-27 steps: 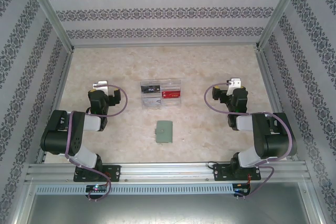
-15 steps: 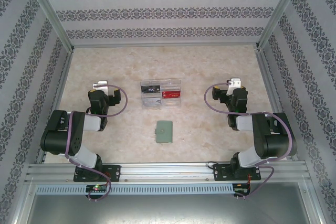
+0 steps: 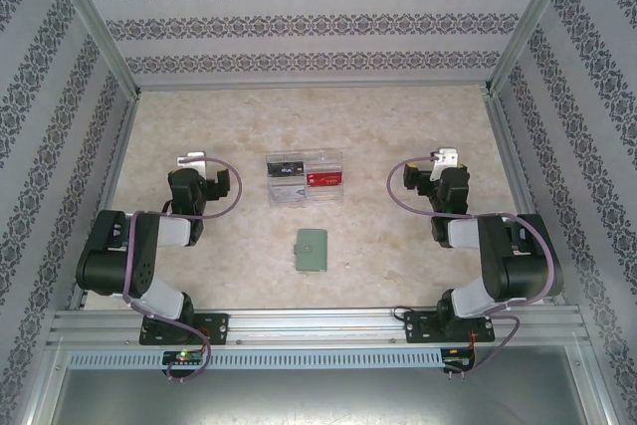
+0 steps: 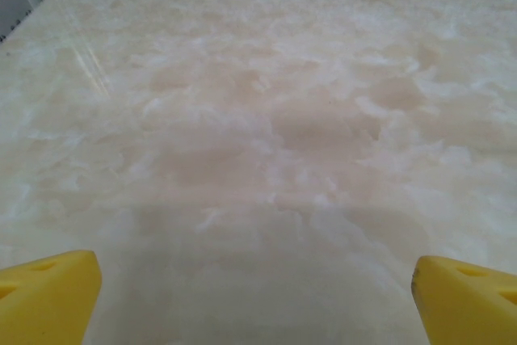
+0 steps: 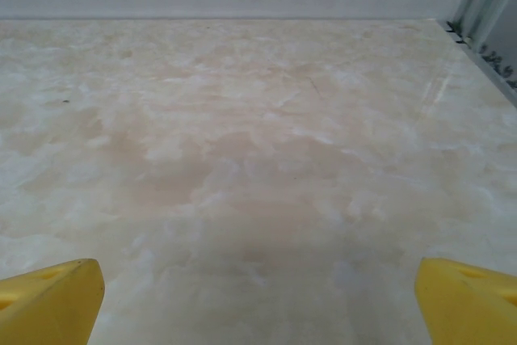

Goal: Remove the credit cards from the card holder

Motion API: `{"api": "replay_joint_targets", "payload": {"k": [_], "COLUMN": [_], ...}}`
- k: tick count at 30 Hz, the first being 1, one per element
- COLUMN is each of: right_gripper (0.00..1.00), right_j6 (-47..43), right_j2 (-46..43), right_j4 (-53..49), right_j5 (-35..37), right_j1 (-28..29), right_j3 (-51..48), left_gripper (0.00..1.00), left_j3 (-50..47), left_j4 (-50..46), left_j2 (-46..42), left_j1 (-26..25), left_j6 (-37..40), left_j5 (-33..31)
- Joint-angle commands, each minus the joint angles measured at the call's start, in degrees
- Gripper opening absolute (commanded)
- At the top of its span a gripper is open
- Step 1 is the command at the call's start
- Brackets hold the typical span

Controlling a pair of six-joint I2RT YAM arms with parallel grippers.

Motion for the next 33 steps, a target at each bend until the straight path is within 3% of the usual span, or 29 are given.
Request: {"api": "replay_joint_targets", "payload": {"k": [1,4,6,10,12,16,20,23,28,33], "right_gripper": [0.98,0.98,0.98,0.98,0.98,0.98,0.98,0.98,0.98,0.98], "right_j6": [1.77,5.60,16.48,25.62,31.96,35.13,35.55,31.76,28.04,27.68], "right_j2": [-6.98,-16.67,-22.64,-32.81,-35.99,-40.05,-40.71,-39.09,-37.60,-36.43], "right_j4": [-3.44,-12.14,-16.08,-18.70,-20.19,-23.44,-35.12,-47.14,-53.46,-55.42], "right_j5": [7.12,12.99,16.63,6.11,4.83,-7.83,-13.04,-11.82,-5.56,-5.36], "right_j1": [0.95,1.68,1.39,0.17,-0.22,0.10,4.22,11.03,23.72,27.67], "right_j3": [0.47,0.93,0.61,-0.96,-0.98,-0.44,3.29,8.71,10.85,9.13], "left_gripper": [0.99,0.99,0.99,0.99,0.99,0.99,0.94,0.92,0.84,0.74], "left_j3": [6.43,10.92,14.90,25.35,29.85,28.48,21.73,18.23,15.34,13.21], "left_j4": [-14.49,-24.86,-33.04,-52.95,-61.06,-63.57,-60.79,-61.67,-66.81,-69.18], "left_j2": [-6.38,-11.60,-14.34,-16.91,-17.39,-22.35,-29.81,-33.81,-36.70,-33.64], "left_j1": [0.40,0.31,0.40,0.49,0.51,0.23,-2.31,-7.84,-24.32,-40.03], "left_j6": [-0.40,-5.60,-12.01,-25.95,-27.46,-31.36,-35.89,-36.74,-38.25,-42.21], "left_j5": [-3.02,-9.05,-12.17,-10.76,-7.32,0.53,6.48,5.66,-3.16,-10.95]}}
